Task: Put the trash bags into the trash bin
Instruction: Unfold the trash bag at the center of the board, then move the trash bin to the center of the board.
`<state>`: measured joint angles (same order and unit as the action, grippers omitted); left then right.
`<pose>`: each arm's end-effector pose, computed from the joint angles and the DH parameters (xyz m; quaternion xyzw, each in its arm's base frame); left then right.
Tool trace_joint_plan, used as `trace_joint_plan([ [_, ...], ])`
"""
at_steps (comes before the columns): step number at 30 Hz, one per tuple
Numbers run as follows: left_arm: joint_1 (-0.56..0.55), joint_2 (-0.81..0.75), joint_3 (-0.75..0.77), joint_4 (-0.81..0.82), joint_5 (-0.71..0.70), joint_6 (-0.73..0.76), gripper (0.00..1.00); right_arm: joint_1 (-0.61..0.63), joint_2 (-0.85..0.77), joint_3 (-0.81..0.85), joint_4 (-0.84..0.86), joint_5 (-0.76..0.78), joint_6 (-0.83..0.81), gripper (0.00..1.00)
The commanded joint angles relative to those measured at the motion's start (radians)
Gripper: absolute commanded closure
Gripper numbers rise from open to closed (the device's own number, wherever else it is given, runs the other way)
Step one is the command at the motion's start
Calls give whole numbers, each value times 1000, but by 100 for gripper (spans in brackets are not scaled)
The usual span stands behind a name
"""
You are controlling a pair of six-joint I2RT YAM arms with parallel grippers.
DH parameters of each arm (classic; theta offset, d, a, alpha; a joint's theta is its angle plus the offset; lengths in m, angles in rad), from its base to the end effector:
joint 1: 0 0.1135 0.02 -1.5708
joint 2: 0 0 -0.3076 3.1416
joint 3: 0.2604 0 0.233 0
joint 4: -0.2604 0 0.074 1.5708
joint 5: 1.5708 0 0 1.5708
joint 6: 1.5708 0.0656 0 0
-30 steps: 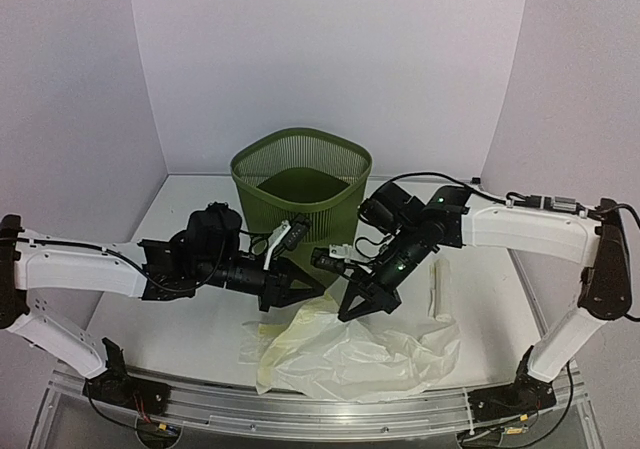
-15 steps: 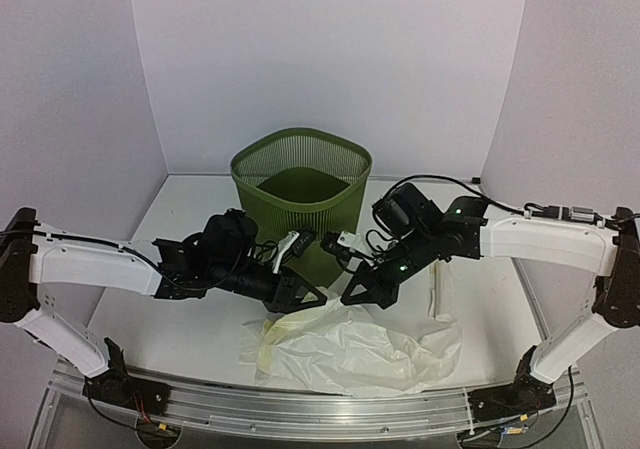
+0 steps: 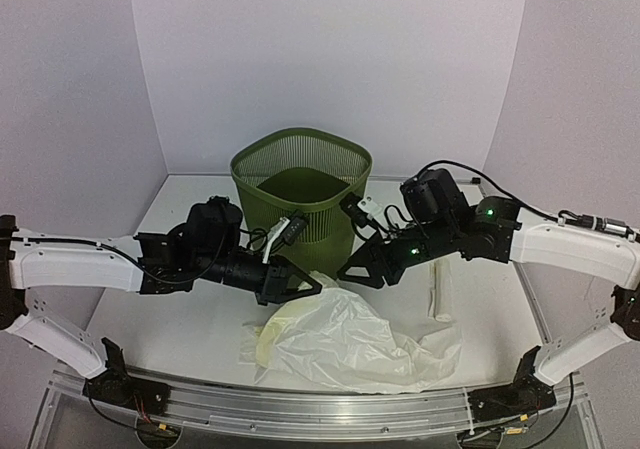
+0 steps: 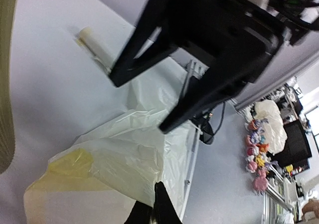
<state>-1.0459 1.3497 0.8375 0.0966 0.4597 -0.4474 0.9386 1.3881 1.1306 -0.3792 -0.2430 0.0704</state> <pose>0.1250 -0.2739 0.3019 0.3594 0.7428 -0.5012 0.2606 0.1692 0.2576 0.3348 -0.4223 0.7812 0.3108 0.3389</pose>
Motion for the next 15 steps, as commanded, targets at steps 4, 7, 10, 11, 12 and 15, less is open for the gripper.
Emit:
trace_joint_plan([
  [4, 0, -84, -16, -100, 321, 244, 100, 3, -23, 8, 59, -159, 96, 49],
  [7, 0, -80, -36, -207, 235, 237, 100, 2, -35, -42, 57, -87, 89, 42],
  [10, 0, -52, -109, -200, 226, 141, 100, 3, -38, -106, 57, -1, 139, 31],
  [11, 0, -38, -138, -177, 249, 98, 100, 3, -35, -124, 57, 11, 161, 26],
  [12, -1, -25, -168, -147, 274, 51, 100, 3, -30, -143, 57, 18, 186, 22],
  [15, -8, -9, -266, -24, 344, -67, 100, 4, -8, -196, 58, 48, 251, 13],
])
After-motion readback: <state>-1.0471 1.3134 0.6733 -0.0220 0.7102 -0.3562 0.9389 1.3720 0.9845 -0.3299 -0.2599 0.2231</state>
